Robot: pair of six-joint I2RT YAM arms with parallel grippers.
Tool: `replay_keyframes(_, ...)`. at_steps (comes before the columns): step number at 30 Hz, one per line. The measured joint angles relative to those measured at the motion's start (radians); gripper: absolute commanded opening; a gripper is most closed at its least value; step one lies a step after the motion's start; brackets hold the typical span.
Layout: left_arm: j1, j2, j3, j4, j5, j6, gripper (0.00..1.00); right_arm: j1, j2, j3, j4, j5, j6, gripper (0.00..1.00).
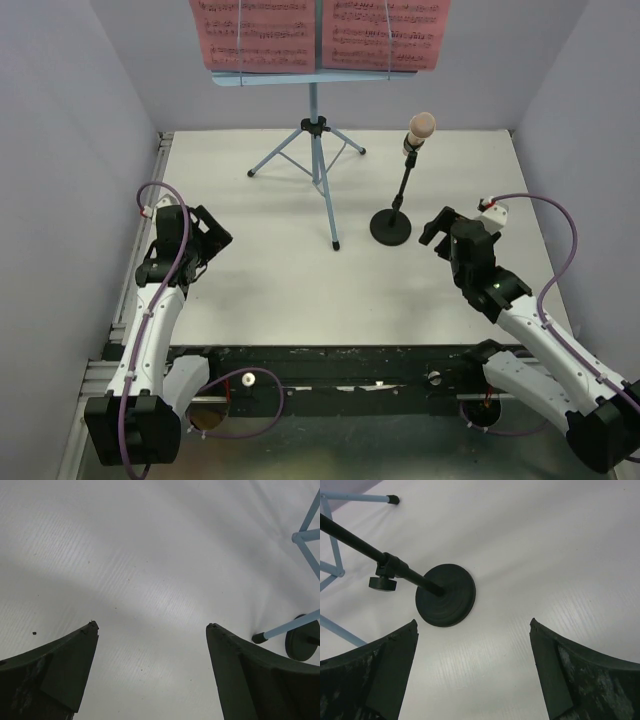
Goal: Pack up the instrument practice props
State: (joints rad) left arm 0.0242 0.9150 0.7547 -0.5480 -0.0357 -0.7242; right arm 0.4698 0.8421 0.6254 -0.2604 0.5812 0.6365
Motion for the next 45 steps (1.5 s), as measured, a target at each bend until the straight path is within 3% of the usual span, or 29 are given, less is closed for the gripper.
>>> replay_keyframes(16,-0.014,-0.098,-0.064,0.029,0.071,0.037,0.98,0.000,-0.043,-0.027,0.019,-0.070,-0.030,1.00)
replay_keyframes(26,-0.066,-0.110,-0.052,0.079,0.071,0.068,0.98,0.000,0.032,-0.033,0.199,-0.050,-0.162,0.97)
replay_keyframes(33,-0.109,-0.060,0.049,0.113,0.037,0.115,0.99,0.018,0.067,-0.040,0.344,-0.169,-0.270,0.90)
replay_keyframes(45,-0.177,-0.225,-0.156,0.378,0.101,0.121,0.95,0.139,0.089,-0.032,0.433,-0.169,-0.416,0.85)
